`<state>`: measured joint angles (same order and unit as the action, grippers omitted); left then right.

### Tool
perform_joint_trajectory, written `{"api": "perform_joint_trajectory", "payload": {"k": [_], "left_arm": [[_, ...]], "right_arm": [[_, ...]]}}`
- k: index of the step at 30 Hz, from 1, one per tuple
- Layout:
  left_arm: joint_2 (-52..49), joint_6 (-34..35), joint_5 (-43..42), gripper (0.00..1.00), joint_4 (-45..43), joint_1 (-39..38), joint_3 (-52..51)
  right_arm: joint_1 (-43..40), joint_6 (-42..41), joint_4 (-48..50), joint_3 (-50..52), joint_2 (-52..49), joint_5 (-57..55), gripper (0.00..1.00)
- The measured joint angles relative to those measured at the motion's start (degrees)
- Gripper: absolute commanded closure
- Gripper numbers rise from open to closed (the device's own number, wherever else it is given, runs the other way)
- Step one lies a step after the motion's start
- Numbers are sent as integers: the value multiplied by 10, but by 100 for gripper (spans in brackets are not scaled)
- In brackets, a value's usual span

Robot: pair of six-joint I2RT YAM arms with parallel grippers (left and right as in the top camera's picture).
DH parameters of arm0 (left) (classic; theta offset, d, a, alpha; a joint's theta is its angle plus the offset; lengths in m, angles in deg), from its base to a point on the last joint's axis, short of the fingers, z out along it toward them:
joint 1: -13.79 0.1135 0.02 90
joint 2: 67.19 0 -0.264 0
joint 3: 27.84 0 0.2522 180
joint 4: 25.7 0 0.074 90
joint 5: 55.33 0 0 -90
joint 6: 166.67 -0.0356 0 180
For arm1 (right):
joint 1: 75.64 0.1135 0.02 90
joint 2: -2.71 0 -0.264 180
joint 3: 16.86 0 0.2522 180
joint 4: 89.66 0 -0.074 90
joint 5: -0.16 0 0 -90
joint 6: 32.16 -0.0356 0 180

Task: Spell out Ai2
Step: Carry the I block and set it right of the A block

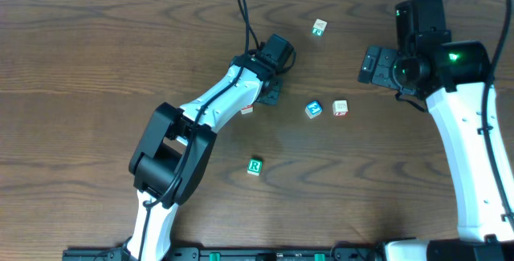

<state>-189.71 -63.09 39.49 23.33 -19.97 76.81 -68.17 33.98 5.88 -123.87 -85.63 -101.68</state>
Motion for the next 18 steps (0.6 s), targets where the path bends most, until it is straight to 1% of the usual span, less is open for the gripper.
{"api": "perform_joint_trajectory", "payload": {"k": [9, 14, 18], "left_arm": [[0, 94, -15, 73, -2, 0, 0], [0, 115, -24, 75, -6, 0, 0], [0, 128, -32, 75, -6, -2, 0]], "right_arm": [[0, 0, -2, 0, 0, 0, 1], [0, 0, -3, 0, 0, 1, 1], [0, 0, -3, 0, 0, 1, 1]]}}
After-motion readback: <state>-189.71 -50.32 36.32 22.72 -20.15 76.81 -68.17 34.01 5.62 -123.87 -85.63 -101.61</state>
